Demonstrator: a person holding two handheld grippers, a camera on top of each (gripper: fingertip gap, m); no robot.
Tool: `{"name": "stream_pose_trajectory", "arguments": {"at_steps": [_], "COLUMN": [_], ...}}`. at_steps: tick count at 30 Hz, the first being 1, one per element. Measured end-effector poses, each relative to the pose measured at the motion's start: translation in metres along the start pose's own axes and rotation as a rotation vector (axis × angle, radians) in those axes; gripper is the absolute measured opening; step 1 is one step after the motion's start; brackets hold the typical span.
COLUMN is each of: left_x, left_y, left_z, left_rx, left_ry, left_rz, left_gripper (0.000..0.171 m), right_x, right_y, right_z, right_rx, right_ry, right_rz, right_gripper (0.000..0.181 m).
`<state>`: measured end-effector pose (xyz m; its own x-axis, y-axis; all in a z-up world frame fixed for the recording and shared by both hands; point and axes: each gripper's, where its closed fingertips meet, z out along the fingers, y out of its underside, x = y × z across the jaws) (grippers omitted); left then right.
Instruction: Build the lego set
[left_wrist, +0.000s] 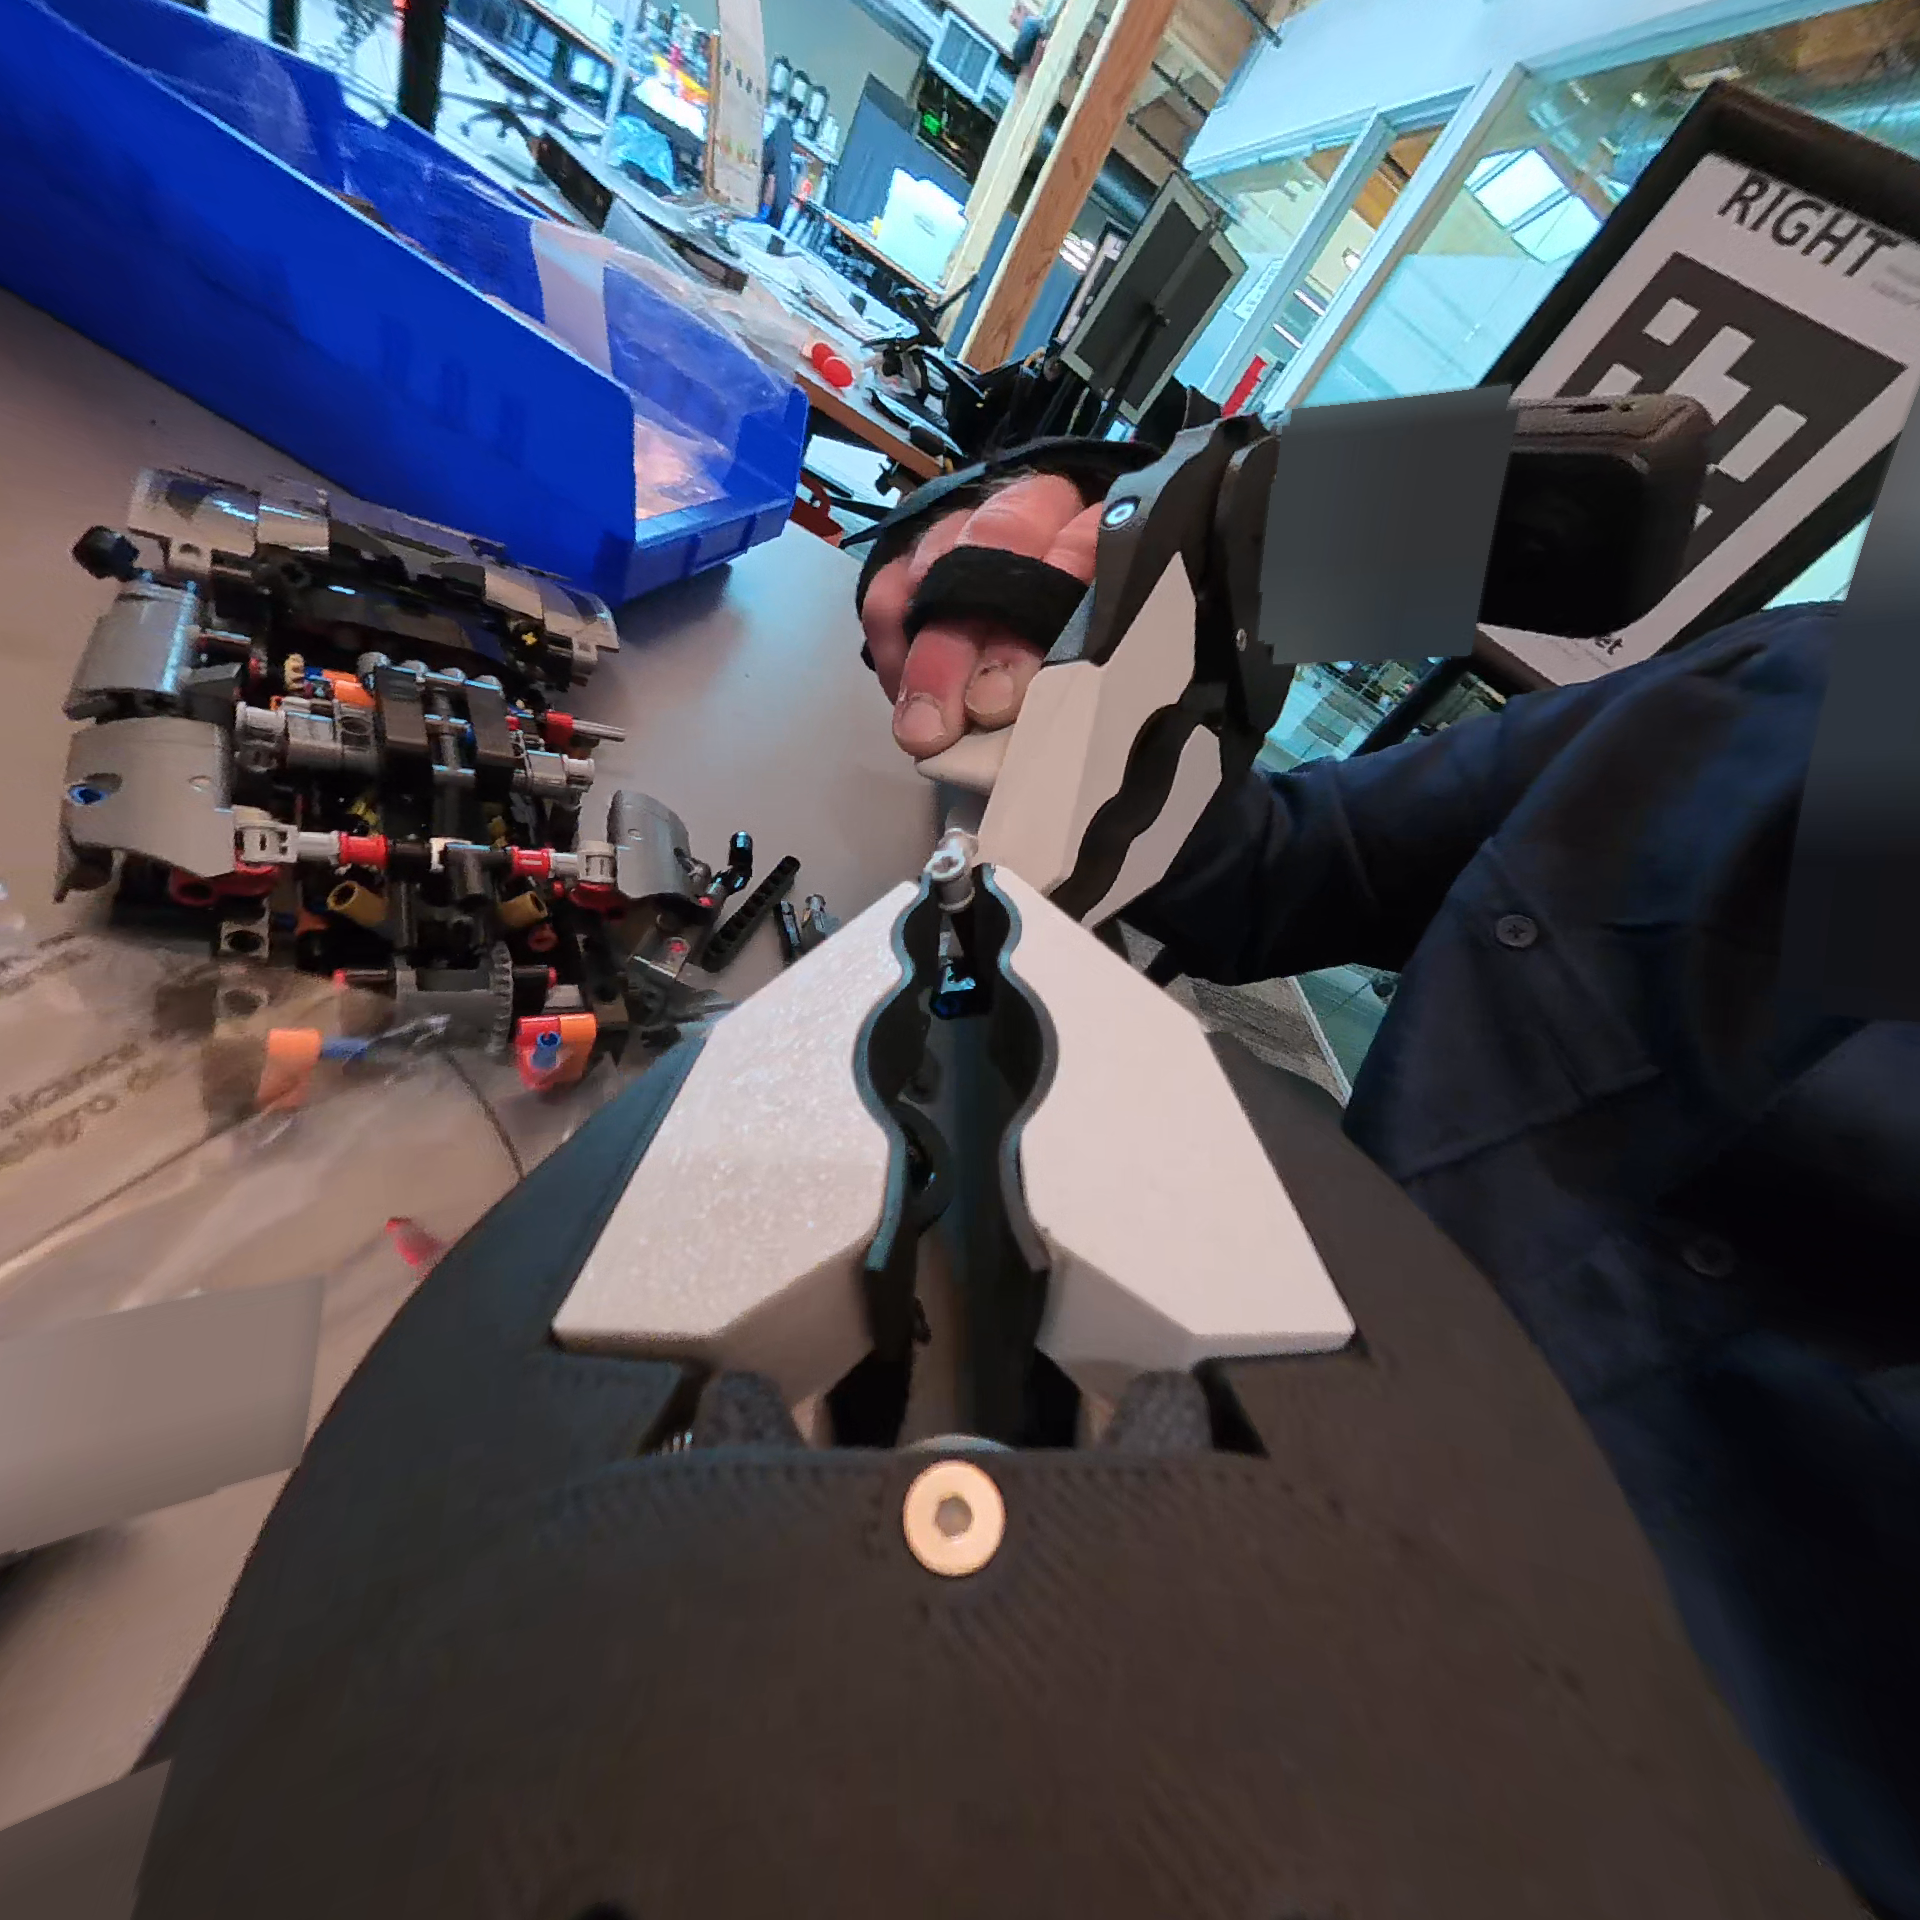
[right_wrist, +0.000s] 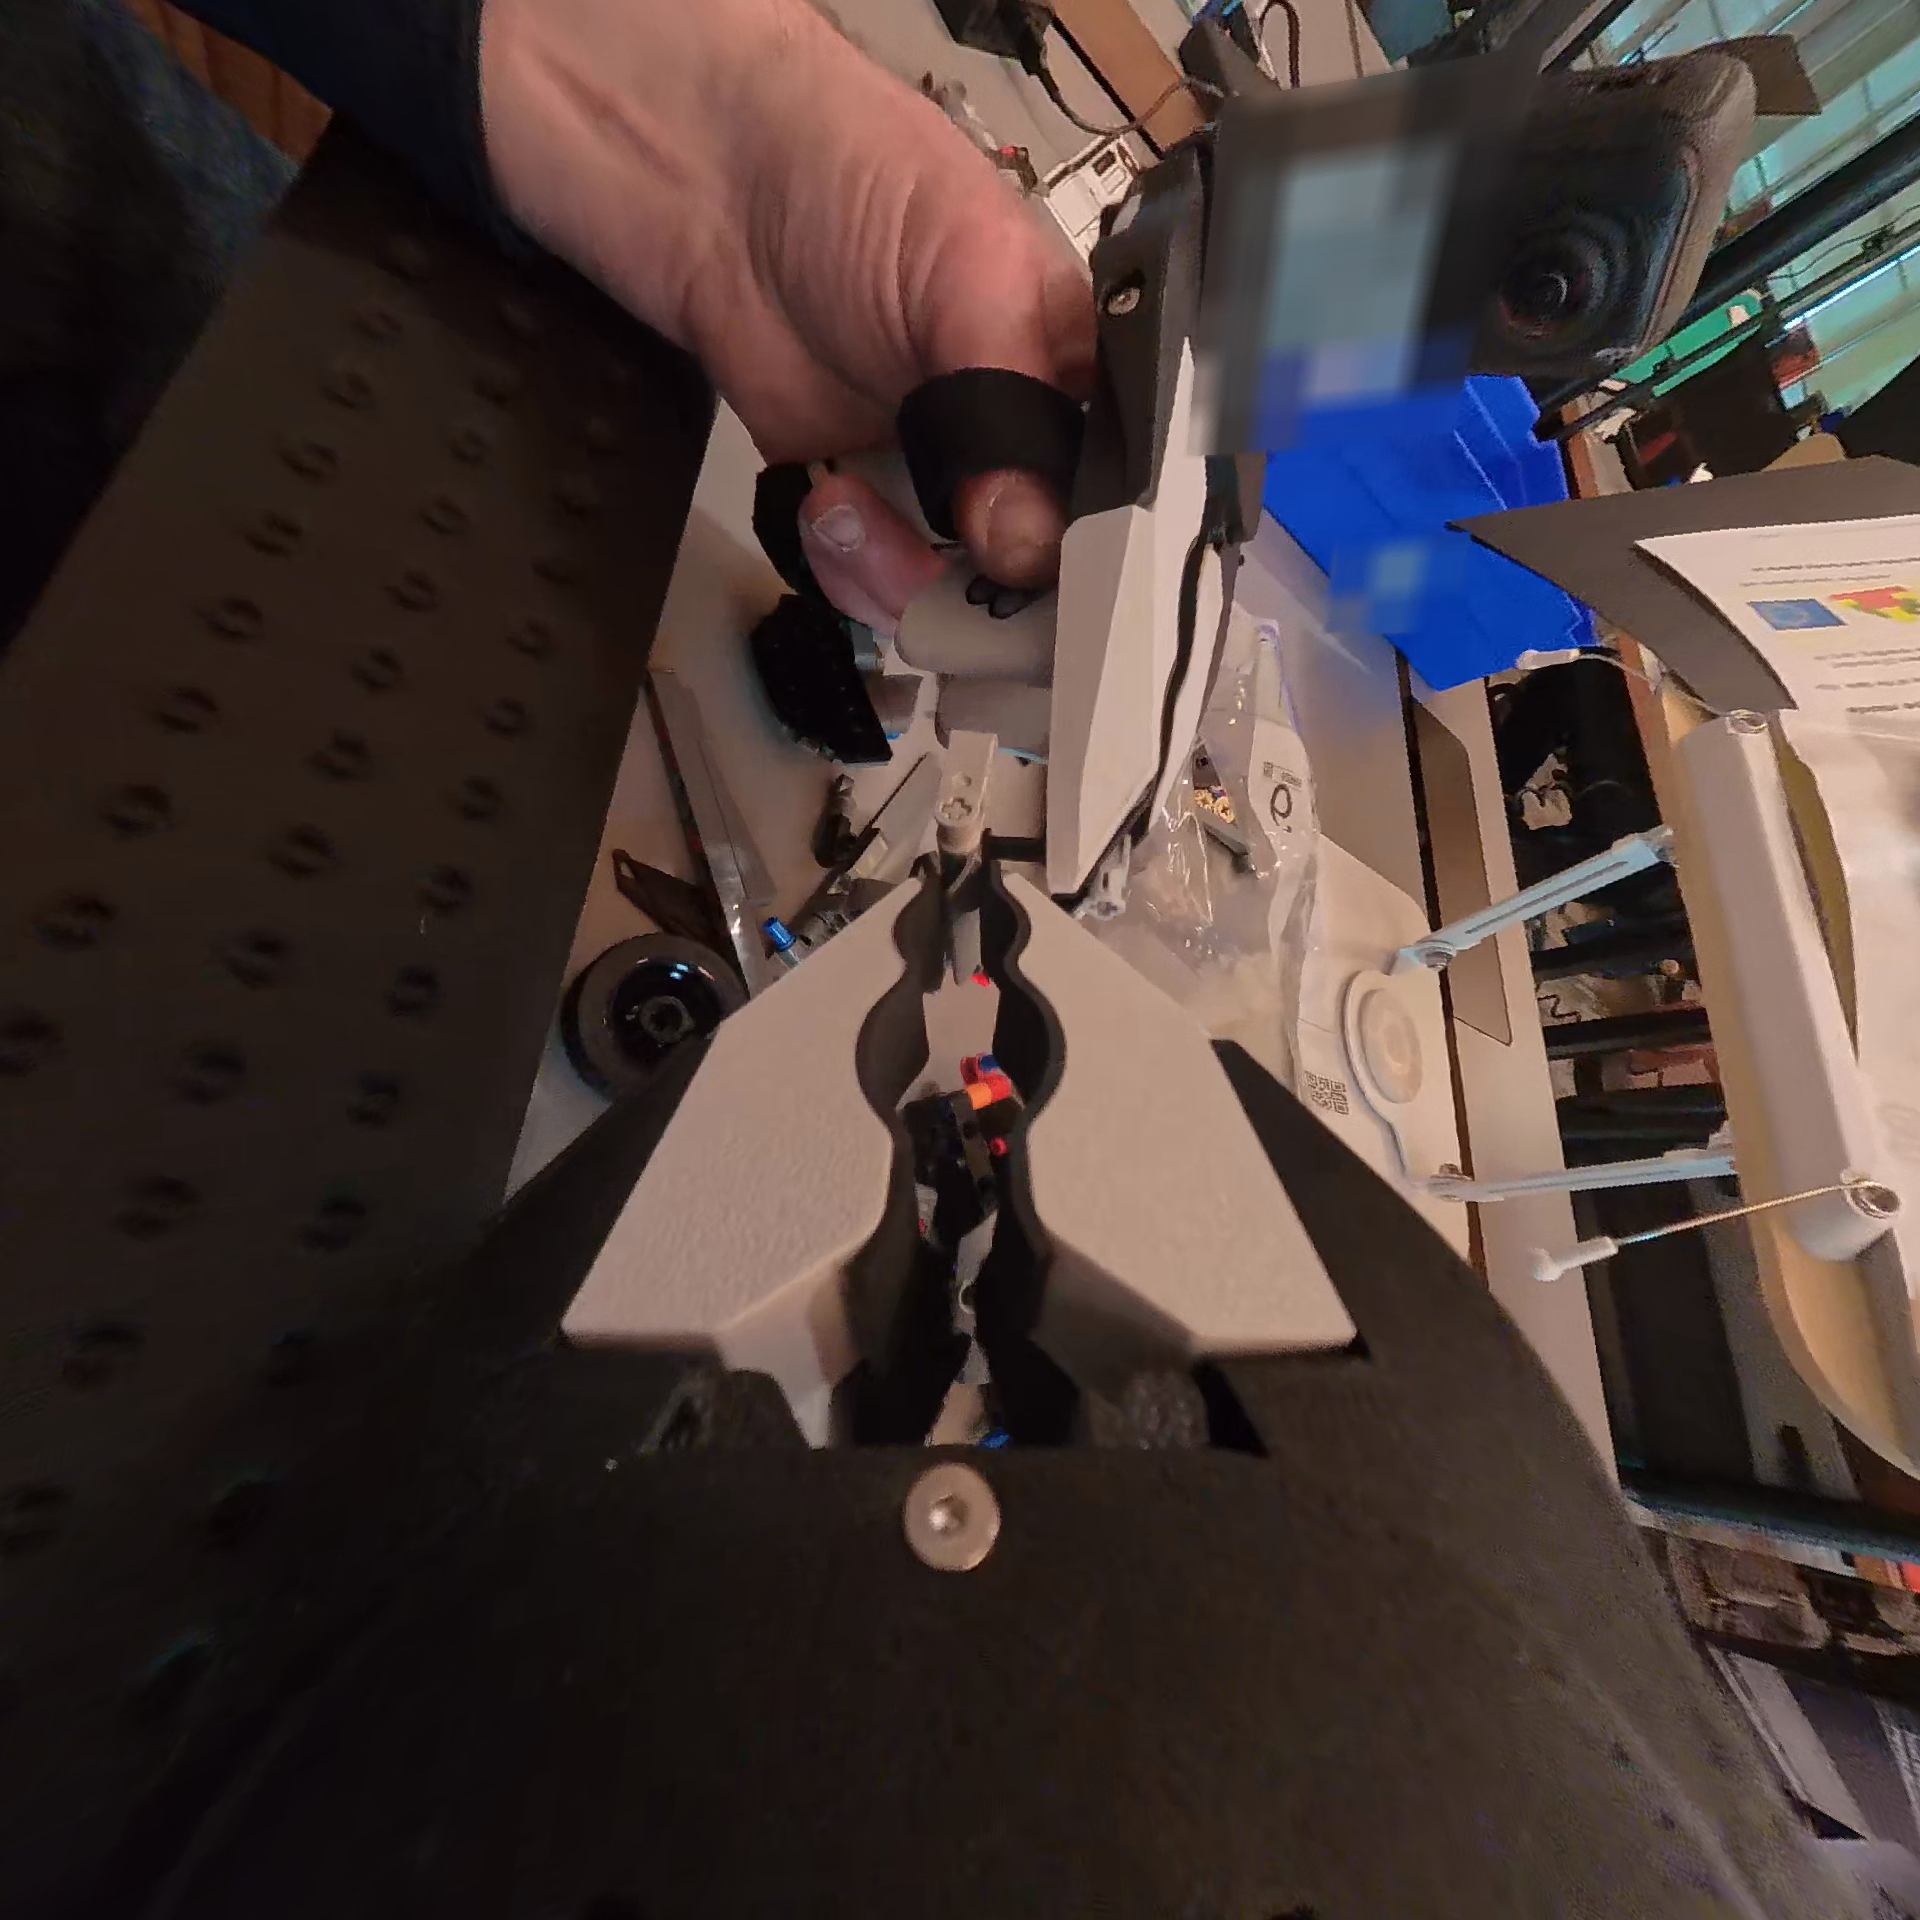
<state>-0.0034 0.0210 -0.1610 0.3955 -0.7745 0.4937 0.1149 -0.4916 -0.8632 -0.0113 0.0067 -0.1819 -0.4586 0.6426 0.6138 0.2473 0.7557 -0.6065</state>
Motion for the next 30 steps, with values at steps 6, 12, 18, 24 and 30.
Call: {"name": "stream_pose_trajectory", "arguments": {"at_steps": [6,12,18,24,30], "left_x": [-0.009,-0.006,-0.015,-0.040,-0.056], "left_y": [0.002,0.001,-0.035,0.012,0.049], "left_z": [0.000,0.000,-0.037,-0.020,-0.010], "left_rx": [0.011,0.014,0.208,-0.105,-0.336], "left_ry": [-0.031,-0.010,-0.055,-0.245,-0.354], "left_rz": [-0.039,-0.038,-0.042,0.007,0.045], "left_gripper": [0.003,0.002,0.004,0.004,0.014], "right_x": [0.001,-0.001,-0.031,-0.020,-0.013], "right_y": [0.006,0.002,0.007,0.010,0.020], "right_z": [0.003,0.000,0.011,-0.004,-0.005], "right_rx": [-0.037,0.001,-0.012,0.058,0.044], "right_ry": [0.024,-0.023,-0.159,-0.185,-0.176], "right_rz": [-0.011,0.040,0.026,0.114,0.164], "right_gripper": [0.004,0.004,0.004,0.005,0.005]}}
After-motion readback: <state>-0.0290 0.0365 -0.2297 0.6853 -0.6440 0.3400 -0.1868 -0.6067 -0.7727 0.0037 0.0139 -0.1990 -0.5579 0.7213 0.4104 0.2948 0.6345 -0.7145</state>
